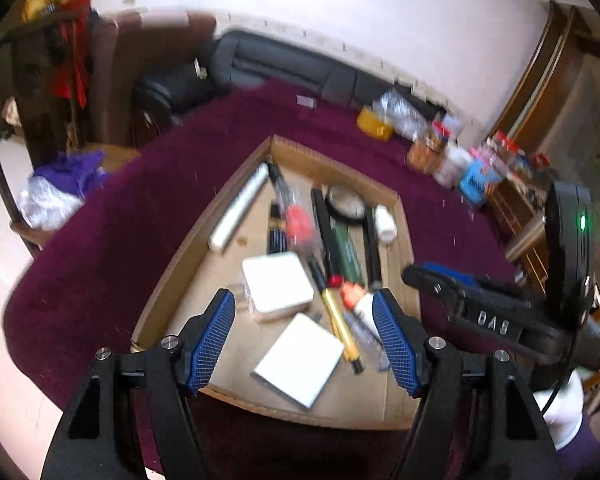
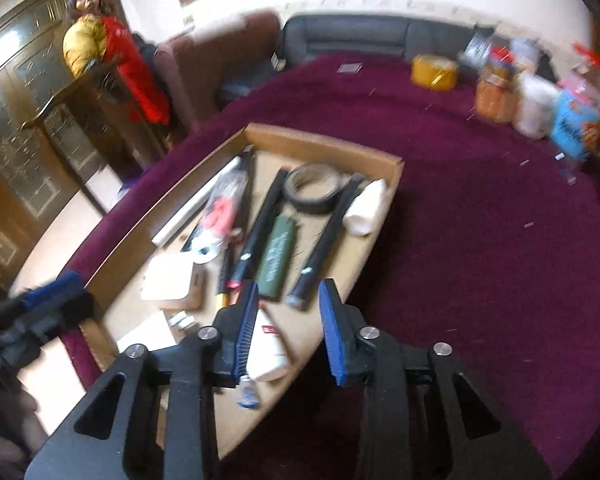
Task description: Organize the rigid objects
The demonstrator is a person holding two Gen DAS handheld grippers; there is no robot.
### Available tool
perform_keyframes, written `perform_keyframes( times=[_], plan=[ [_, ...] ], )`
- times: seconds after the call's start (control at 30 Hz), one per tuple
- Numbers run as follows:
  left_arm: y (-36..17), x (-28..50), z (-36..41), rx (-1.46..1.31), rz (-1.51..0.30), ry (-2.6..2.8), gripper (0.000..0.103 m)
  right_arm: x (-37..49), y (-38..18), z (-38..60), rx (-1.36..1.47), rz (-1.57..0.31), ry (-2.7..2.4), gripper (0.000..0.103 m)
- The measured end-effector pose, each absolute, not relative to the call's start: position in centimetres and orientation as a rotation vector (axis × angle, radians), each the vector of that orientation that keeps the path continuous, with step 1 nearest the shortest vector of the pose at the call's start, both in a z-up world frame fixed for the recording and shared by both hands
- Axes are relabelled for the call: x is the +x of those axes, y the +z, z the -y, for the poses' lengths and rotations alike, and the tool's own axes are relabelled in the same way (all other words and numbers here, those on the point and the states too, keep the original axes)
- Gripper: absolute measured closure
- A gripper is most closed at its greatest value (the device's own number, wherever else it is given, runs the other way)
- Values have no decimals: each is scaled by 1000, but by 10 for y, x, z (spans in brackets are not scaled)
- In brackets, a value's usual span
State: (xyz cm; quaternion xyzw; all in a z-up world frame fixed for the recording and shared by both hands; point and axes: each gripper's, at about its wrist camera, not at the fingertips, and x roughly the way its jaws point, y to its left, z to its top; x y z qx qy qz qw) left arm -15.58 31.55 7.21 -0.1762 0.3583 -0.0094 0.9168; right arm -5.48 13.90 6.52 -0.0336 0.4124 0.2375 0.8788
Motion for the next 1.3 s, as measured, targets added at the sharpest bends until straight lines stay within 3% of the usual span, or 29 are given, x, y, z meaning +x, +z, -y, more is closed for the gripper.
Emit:
perform_keyframes(
  times=[0.1, 0.2, 0.33, 0.37, 0.4, 0.43, 0.5, 0.67, 0.93, 1.3],
  plan=[
    [94, -169, -305, -305, -625, 32, 37, -64, 72, -122, -51, -783, 443, 60],
    [113, -183, -294, -258, -522, 83, 33, -72, 78, -105, -45, -727, 394, 60],
    [137, -207, -273, -198, -351, 200, 9, -90, 90, -83, -62, -616, 310, 55],
    [145, -217, -266, -182, -285, 244, 1, -96, 95, -77, -69, -579, 281, 39],
    [149, -223, -262, -176, -246, 265, 1, -103, 99, -71, -78, -530, 243, 19],
    [153, -231, -257, -174, -198, 283, 1, -108, 102, -67, -83, -494, 213, 15],
    [160, -234, -249, -194, -171, 304, 1, -116, 106, -60, -89, -439, 178, 15],
    [161, -197, -242, -278, -375, 184, 1, -119, 114, -43, -83, -427, 134, 15],
    [170, -207, -218, -246, -332, 211, 1, -121, 118, -28, -41, -436, 127, 15],
    [152, -197, -222, -270, -445, 215, 1, -119, 98, -44, -78, -512, 174, 15]
  ],
)
